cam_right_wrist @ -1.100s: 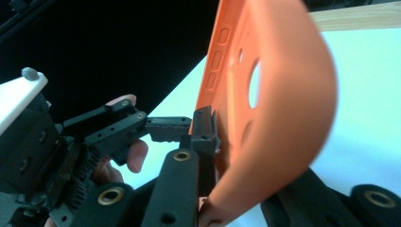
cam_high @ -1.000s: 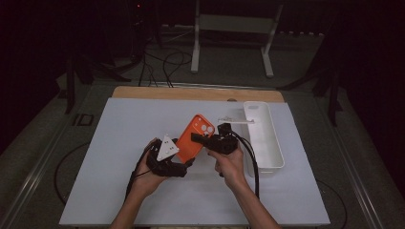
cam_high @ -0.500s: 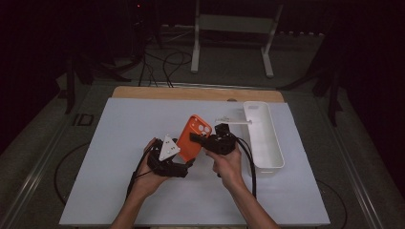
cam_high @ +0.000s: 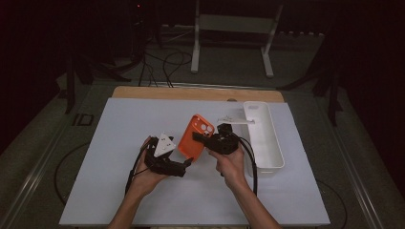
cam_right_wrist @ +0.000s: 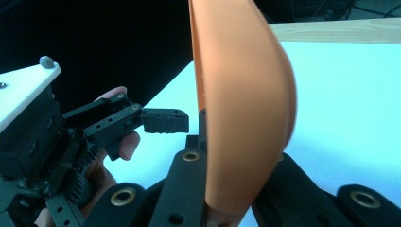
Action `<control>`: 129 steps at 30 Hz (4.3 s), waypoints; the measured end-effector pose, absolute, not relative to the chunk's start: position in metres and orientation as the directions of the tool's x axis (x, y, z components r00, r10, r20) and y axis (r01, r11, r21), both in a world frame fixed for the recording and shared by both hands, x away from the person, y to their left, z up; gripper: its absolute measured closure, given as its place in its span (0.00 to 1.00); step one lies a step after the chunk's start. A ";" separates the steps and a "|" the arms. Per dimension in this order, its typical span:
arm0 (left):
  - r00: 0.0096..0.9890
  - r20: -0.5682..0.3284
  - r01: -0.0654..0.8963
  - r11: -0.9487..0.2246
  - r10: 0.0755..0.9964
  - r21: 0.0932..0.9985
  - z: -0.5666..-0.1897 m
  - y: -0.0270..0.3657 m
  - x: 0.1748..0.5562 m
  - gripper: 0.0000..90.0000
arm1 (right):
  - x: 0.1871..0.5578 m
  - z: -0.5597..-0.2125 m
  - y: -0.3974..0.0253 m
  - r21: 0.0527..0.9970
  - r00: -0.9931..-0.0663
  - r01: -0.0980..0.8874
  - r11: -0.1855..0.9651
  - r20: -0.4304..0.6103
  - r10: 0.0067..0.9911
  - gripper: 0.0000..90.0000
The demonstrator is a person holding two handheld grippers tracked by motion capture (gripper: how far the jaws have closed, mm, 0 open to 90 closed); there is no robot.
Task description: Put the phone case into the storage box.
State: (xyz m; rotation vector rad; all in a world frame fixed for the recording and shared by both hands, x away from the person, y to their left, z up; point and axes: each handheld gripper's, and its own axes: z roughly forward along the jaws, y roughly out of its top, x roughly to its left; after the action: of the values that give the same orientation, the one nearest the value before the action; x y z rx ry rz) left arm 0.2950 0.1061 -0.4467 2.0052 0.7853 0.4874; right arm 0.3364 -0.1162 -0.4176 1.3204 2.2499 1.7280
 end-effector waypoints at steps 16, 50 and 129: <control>0.745 -0.009 0.347 -0.375 0.667 0.860 -0.447 0.110 0.296 0.04 | 0.332 -0.414 -0.123 0.818 -0.680 0.569 0.085 0.410 0.607 0.96; 0.811 -0.061 0.331 -0.371 0.582 0.867 -0.447 0.109 0.294 0.09 | 0.313 -0.407 -0.131 0.858 -0.812 0.470 0.205 0.329 0.483 0.95; 0.913 -0.177 0.313 -0.351 0.368 0.882 -0.450 0.112 0.293 0.95 | 0.307 -0.409 -0.130 0.890 -0.863 0.379 0.253 0.241 0.444 0.32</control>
State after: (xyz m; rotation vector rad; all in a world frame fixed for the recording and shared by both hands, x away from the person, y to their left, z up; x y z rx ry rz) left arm 0.2926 0.1125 -0.4499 1.9610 0.4947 0.0629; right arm 0.3070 -0.1298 -0.4090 0.8020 2.4399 1.7056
